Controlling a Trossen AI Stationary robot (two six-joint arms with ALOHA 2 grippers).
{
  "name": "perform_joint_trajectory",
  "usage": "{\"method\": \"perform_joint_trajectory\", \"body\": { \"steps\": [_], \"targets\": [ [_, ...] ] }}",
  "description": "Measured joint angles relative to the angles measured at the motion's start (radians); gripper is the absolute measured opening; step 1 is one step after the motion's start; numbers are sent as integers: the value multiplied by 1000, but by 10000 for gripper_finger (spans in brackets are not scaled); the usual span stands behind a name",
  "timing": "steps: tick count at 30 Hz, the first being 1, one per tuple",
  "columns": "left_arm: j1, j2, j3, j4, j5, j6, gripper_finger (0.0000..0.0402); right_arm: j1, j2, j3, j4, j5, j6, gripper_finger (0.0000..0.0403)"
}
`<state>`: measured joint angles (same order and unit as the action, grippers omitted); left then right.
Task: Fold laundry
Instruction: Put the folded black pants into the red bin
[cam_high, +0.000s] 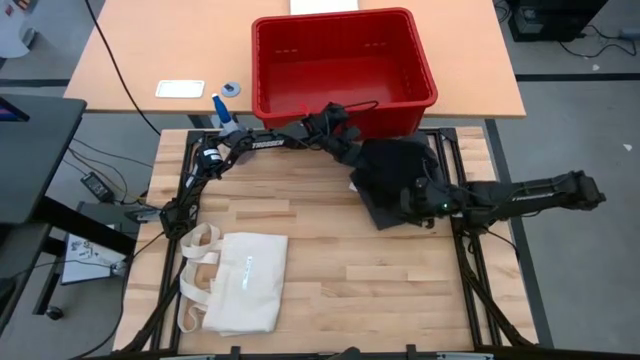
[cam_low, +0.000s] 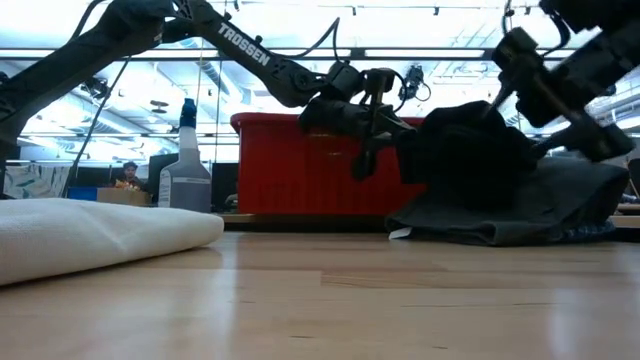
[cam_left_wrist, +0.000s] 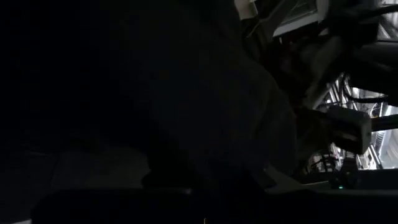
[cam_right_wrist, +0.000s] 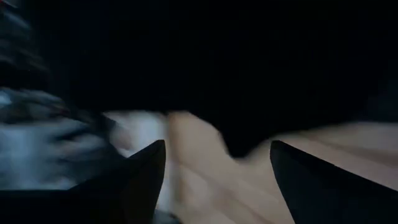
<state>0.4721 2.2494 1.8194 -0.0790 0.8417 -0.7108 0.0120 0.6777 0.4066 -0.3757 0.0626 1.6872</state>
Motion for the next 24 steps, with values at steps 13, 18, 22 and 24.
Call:
{"method": "perform_joint_trajectory", "body": {
  "steps": [13,18,22,24],
  "targets": [
    [-6,1,0,-390,-131,387,51,61,-32,-269,537,166,158,369],
    [-46,3,0,-456,-158,519,52,61,-32,-182,498,124,122,379],
    [-98,3,0,-448,-200,566,58,42,-29,10,126,162,22,376],
    [-123,3,0,-453,-244,602,78,20,-19,128,-128,217,-27,374]
  ]
}}
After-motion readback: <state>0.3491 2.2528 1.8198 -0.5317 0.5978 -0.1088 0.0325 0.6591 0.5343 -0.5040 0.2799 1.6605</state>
